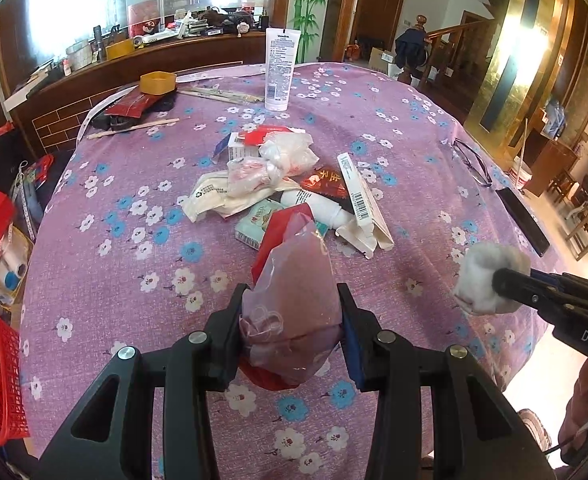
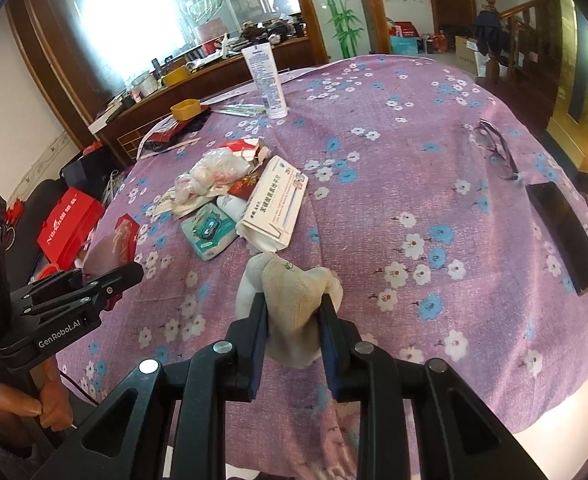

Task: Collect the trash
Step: 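Lift the pink bag and white tissue and carry them toward the wastebasket, then open both grippers over the red wastebasket to drop the bag and tissue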

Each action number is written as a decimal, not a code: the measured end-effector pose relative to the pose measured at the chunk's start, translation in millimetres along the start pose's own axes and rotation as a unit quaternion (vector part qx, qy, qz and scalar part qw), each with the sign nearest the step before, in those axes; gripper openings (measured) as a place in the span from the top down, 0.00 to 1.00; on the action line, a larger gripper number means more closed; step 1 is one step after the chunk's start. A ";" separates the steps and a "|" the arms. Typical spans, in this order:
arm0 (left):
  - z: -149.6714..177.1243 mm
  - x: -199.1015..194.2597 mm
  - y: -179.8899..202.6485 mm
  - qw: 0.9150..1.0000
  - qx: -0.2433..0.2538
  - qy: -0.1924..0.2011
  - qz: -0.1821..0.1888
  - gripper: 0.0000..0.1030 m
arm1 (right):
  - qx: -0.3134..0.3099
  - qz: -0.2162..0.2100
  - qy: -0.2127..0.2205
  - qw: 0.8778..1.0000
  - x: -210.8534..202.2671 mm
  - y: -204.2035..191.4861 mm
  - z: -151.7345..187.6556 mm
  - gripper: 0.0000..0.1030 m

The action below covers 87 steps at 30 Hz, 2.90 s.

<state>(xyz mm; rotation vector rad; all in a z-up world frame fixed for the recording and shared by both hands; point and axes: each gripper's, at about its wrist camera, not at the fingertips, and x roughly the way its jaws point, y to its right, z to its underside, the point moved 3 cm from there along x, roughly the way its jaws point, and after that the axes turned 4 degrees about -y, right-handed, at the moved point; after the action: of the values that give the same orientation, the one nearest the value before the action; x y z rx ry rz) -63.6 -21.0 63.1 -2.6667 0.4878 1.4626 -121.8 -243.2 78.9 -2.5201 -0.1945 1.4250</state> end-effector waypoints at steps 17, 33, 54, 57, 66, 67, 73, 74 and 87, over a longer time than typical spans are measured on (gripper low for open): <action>3.5 -2.2 -21.0 1.000 -0.028 -0.001 -0.011 0.61 | -0.021 -0.021 -0.006 1.000 11.2 -12.9 -10.7 0.75; 35.7 -36.3 -81.6 0.990 -0.120 0.018 -0.067 0.61 | -0.111 -0.089 -0.040 0.989 41.2 -81.8 -20.5 0.75; 88.1 -88.4 -151.0 0.967 -0.215 0.045 -0.131 0.61 | -0.218 -0.150 -0.071 0.962 61.7 -179.8 -8.5 0.74; 94.6 -98.1 -162.4 0.962 -0.231 0.053 -0.138 0.61 | -0.232 -0.157 -0.078 0.957 65.0 -193.2 -7.7 0.74; 119.5 -134.1 -211.0 0.942 -0.283 0.079 -0.165 0.60 | -0.271 -0.178 -0.094 0.941 71.4 -242.3 -6.4 0.74; 123.4 -138.1 -218.2 0.939 -0.289 0.081 -0.169 0.60 | -0.276 -0.181 -0.095 0.939 72.3 -249.5 -6.9 0.74; 137.8 -152.9 -252.3 0.927 -0.316 0.088 -0.182 0.61 | -0.300 -0.199 -0.102 0.927 74.1 -295.9 -9.9 0.74; 139.6 -155.6 -258.7 0.925 -0.321 0.090 -0.183 0.60 | -0.304 -0.202 -0.102 0.925 74.8 -304.8 -10.9 0.74; 135.5 -164.7 -338.9 0.918 -0.339 0.085 -0.189 0.60 | -0.336 -0.233 -0.124 0.904 106.9 -429.3 -20.4 0.71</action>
<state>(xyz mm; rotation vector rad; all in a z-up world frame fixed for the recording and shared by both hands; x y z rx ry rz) -153.1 368.2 92.8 -3.1381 -0.6339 1.4690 -48.4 191.9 117.3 -2.4573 -1.4523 1.6429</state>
